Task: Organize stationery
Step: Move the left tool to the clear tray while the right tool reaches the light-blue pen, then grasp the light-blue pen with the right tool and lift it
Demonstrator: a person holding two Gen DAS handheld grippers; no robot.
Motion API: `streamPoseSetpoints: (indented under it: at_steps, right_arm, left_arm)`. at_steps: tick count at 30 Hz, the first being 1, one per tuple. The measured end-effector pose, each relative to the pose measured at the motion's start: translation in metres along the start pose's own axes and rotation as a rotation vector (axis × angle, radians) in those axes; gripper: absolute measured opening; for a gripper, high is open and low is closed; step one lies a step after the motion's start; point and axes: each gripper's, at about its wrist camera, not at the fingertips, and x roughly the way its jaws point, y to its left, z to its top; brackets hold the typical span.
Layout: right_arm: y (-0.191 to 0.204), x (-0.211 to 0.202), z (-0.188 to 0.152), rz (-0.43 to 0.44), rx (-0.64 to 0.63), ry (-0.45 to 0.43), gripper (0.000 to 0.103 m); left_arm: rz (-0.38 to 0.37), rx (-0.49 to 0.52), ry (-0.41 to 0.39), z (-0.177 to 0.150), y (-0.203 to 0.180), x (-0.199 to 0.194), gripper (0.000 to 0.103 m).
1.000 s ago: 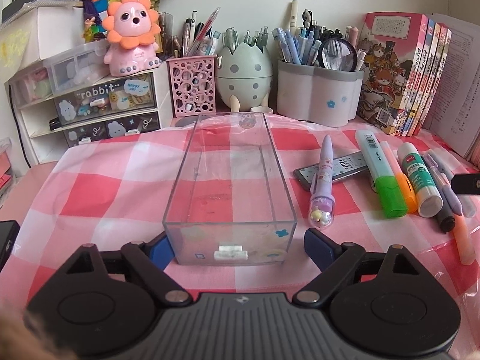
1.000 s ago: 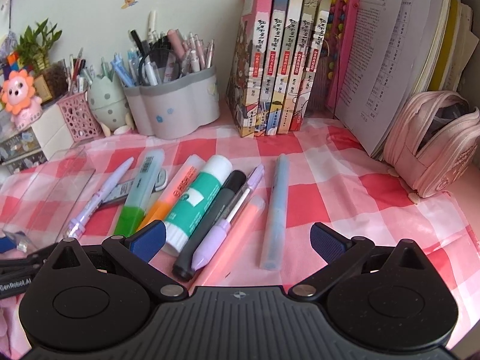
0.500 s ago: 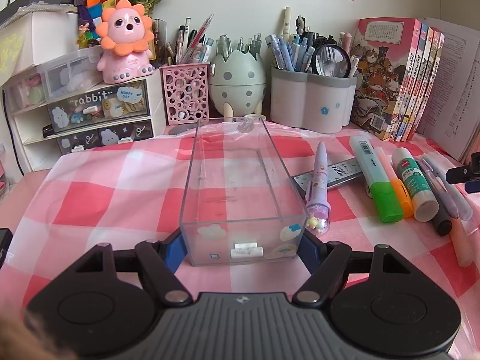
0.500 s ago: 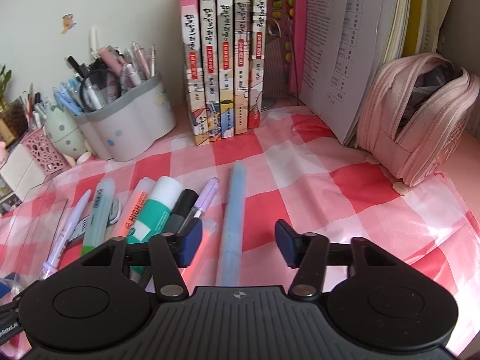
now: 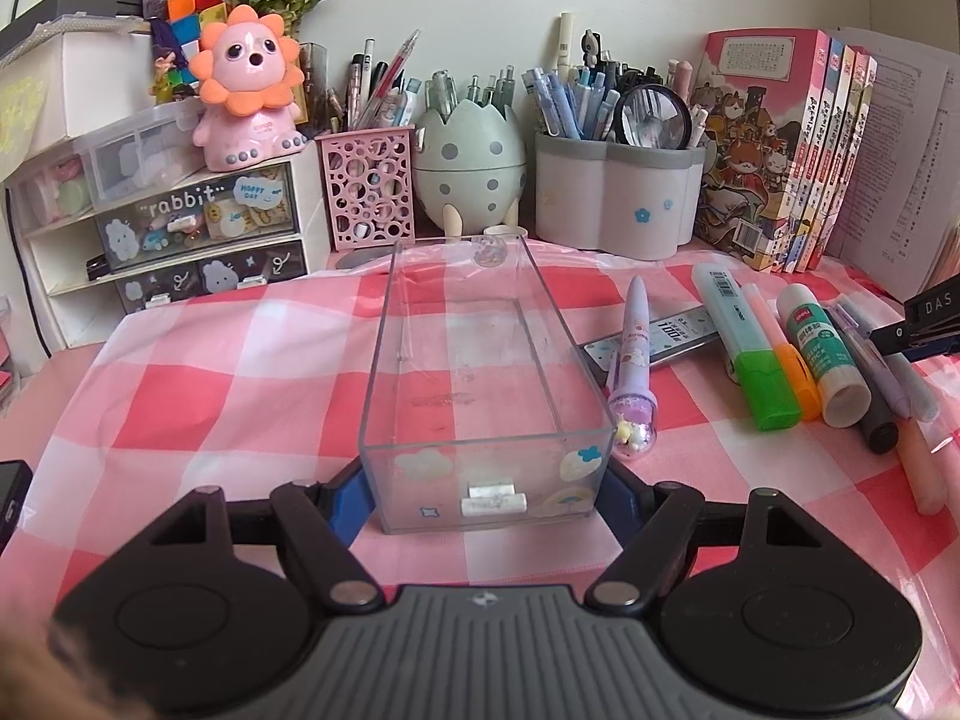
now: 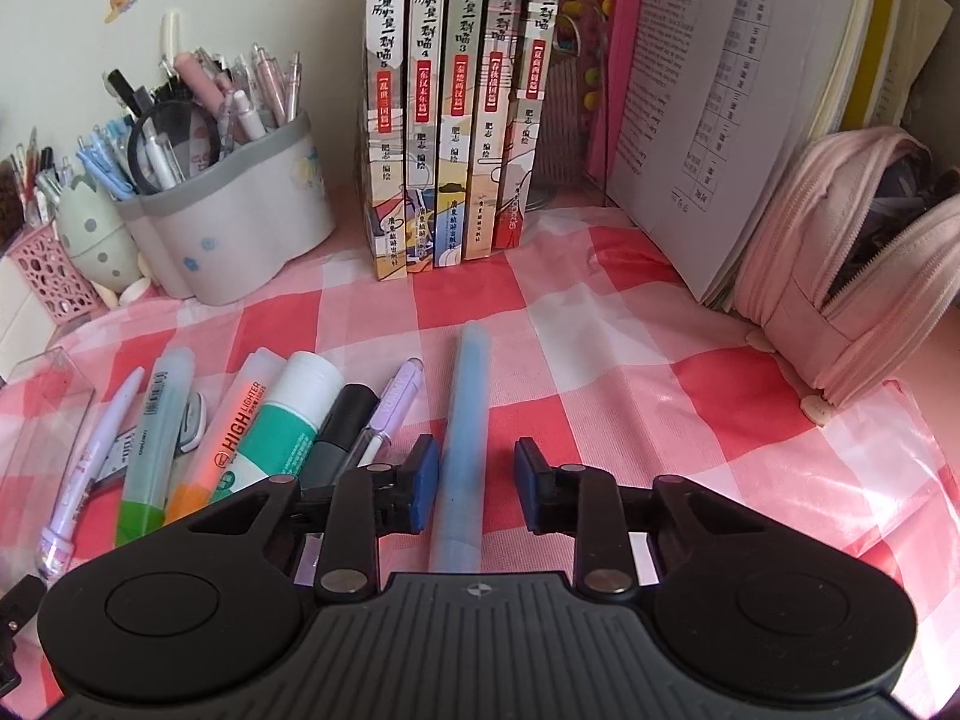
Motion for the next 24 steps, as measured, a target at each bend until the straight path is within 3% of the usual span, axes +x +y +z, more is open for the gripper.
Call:
streamPoseSetpoints:
  at_steps: [2, 3, 10, 24]
  right_arm:
    - [0.004, 0.001, 0.0, -0.011, -0.021, 0.002, 0.023]
    - [0.006, 0.001, 0.001, -0.014, -0.033, 0.004, 0.016]
    - [0.008, -0.002, 0.006, -0.008, -0.016, 0.012, 0.015]
    - [0.023, -0.041, 0.027, 0.096, 0.032, -0.036, 0.015]
  left_arm:
    - [0.001, 0.003, -0.001, 0.0, 0.0, 0.0, 0.05]
    - [0.003, 0.003, -0.001, 0.001, 0.0, 0.001, 0.05]
    - [-0.003, -0.01, -0.005, 0.0, 0.002, 0.001, 0.049]
    - [-0.011, -0.004, -0.005, 0.0, 0.0, 0.001, 0.049]
